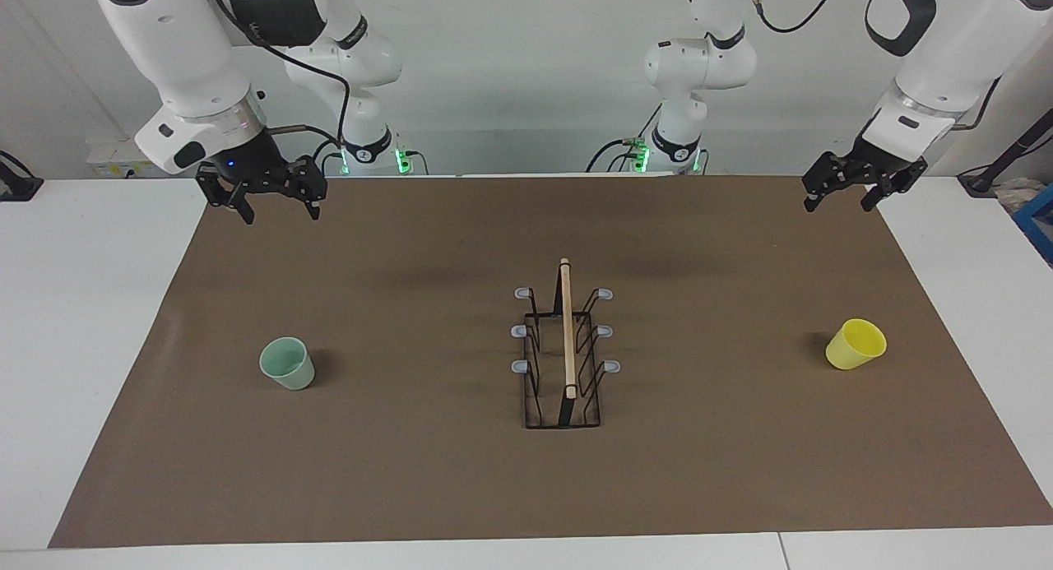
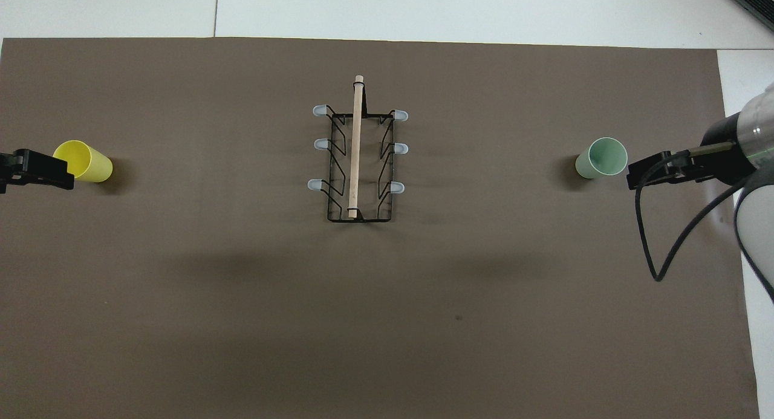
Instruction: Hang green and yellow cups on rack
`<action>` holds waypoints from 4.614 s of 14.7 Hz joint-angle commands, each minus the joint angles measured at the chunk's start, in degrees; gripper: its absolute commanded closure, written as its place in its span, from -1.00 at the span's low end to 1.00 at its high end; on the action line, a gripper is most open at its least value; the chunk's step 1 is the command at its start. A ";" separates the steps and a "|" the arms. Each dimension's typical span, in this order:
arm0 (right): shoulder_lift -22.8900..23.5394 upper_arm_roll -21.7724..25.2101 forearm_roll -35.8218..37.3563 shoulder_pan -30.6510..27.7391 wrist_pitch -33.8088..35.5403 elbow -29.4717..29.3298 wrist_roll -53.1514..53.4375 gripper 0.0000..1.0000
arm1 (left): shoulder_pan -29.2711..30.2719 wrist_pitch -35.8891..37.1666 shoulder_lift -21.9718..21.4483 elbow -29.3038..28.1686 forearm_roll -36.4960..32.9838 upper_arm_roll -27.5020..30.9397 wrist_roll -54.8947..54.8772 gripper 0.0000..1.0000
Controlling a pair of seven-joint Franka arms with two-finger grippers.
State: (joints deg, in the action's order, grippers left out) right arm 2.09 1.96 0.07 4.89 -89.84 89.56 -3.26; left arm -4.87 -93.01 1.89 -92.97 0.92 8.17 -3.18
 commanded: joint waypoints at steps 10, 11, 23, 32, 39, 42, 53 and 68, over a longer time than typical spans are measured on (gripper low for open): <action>-3.40 -0.64 16.60 0.91 0.20 6.40 -32.57 -1.00 | 6.01 -1.99 23.14 20.11 12.79 4.75 32.41 -1.00; -3.76 -0.64 17.67 0.74 -0.68 7.63 -35.82 -1.00 | 6.01 -3.82 24.64 20.46 13.06 5.10 35.05 -1.00; -0.18 -0.73 41.03 6.34 -15.10 21.27 -67.87 -1.00 | 15.05 -13.60 39.49 24.77 17.45 5.37 44.57 -1.00; 15.91 -0.73 53.51 12.75 -19.59 20.92 -50.11 -1.00 | 18.92 -14.12 38.38 13.73 34.74 5.98 55.81 -1.00; 21.54 -0.73 63.20 16.03 -19.05 21.18 -44.47 -1.00 | 22.01 -15.87 31.08 -3.51 52.76 5.98 55.03 -1.00; 23.22 -0.73 66.20 15.16 -20.80 21.70 -40.52 -1.00 | 21.13 -16.85 30.81 -4.58 54.19 5.98 54.95 -1.00; 26.74 -0.64 78.66 12.69 -28.97 24.87 -31.02 -1.00 | 15.77 -26.77 30.81 -7.40 58.06 5.72 49.32 0.47; 27.71 -0.73 97.40 3.38 -36.54 26.36 -26.36 -0.69 | -0.31 -31.09 18.25 -5.38 44.47 6.42 50.29 1.00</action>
State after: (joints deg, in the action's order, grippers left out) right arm 29.36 1.65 94.88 9.54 -125.22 115.61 -31.26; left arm -1.80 -123.15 23.52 -97.15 50.04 13.62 47.42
